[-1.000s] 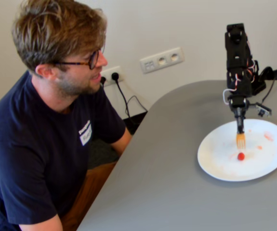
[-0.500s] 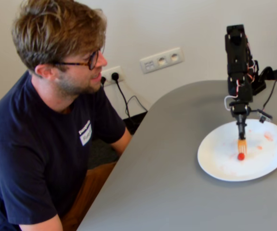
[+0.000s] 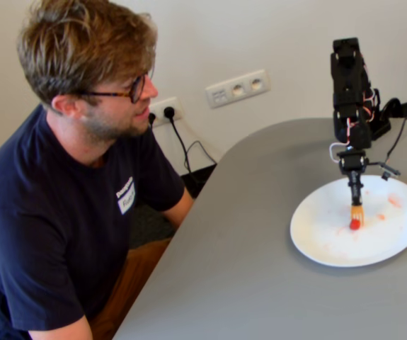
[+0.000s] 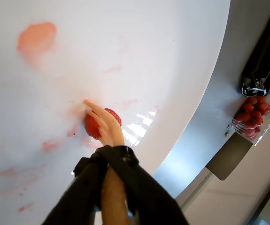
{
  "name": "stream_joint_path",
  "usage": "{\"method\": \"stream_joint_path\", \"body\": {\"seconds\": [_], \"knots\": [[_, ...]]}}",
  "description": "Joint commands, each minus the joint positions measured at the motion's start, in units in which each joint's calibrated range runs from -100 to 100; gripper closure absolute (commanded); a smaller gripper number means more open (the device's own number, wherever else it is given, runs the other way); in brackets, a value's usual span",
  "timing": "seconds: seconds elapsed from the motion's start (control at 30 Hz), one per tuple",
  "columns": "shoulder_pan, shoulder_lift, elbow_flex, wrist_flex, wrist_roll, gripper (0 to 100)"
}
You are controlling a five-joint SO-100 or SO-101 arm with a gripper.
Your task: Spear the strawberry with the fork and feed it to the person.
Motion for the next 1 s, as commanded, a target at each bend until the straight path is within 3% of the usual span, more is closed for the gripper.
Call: {"method": "stream_joint_path", "body": {"seconds": [0.0,0.43,0.73,0.97], "knots": [[0.0,1.0,-0.5,0.8,-0.5,99],[0.5,1.5,-7.3,2.9,-0.9,99],[0.6,-12.5,-8.4,2.9,-0.8,99],[10.3,-32.1,-8.2,2.9,-0.8,99]]}}
